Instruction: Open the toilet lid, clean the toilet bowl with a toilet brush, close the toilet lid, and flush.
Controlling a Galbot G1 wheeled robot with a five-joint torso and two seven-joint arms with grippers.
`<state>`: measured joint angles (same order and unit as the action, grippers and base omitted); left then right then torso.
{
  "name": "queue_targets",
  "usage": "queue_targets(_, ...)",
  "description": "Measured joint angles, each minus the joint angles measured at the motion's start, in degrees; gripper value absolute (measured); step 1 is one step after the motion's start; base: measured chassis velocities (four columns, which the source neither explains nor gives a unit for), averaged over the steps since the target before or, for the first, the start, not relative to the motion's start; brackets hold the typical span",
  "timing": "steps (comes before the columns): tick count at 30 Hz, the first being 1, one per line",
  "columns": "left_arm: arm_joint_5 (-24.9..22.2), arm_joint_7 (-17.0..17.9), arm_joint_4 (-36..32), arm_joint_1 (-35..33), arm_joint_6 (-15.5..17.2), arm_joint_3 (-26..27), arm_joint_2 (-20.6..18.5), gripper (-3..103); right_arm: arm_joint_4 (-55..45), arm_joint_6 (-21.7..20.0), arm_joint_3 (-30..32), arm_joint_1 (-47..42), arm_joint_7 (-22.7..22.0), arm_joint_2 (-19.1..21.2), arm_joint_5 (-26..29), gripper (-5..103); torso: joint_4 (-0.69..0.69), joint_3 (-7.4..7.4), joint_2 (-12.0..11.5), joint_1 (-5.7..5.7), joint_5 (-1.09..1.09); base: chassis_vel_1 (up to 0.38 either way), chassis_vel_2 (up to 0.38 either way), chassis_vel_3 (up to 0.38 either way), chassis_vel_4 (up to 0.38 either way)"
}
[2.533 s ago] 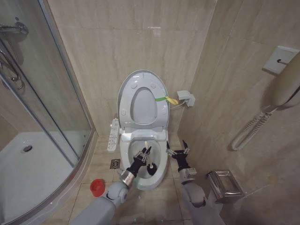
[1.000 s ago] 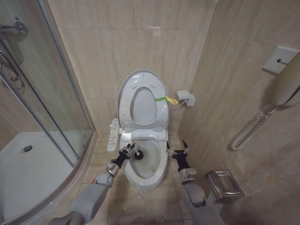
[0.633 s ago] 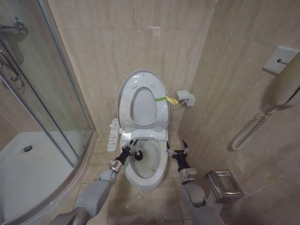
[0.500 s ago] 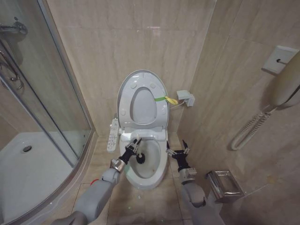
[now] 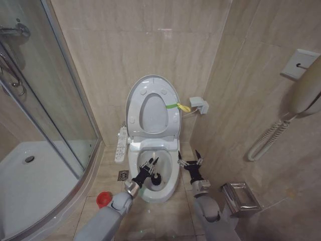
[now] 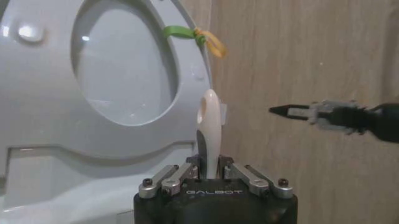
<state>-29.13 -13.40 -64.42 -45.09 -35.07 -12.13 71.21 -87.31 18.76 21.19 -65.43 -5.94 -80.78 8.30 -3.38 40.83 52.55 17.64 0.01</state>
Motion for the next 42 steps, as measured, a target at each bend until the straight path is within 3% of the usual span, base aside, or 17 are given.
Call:
queue_targets(7,-1.5,-1.0,-1.4,0.8,-1.3,-1.7,0.8,18,0.0,0.0,0.0,0.0,0.0,0.0,0.0,100,0.0,0.0,0.0,0.0,-0.01,0.0,0.0,0.0,0.0)
queue_targets(23,-6.0,-10.0,14.3,6.8,-6.6,-2.9,7.6,18,0.0,0.0,0.0,0.0,0.0,0.0,0.0,100,-0.01,0.0,0.0,0.01,0.0,0.0,0.0,0.0,0.0)
queue_targets(28,-5.8,-10.2,14.8,6.4,-5.6,-3.0,7.1,18,0.0,0.0,0.0,0.0,0.0,0.0,0.0,100,0.0,0.0,0.0,0.01,0.0,0.0,0.0,0.0,0.0)
queue_targets(35,-5.4,-12.3,20.2,7.5,-8.4,0.1,7.2,18,0.0,0.0,0.0,0.0,0.0,0.0,0.0,100,-0.01,0.0,0.0,0.01,-0.01,0.0,0.0,0.0,0.0)
queue_targets(42,-5.4,-11.9,17.1,7.5,-8.1,0.6,5.9,18,0.0,0.0,0.0,0.0,0.0,0.0,0.0,100,-0.01,0.01,0.0,0.01,-0.02,0.0,0.0,0.0,0.0)
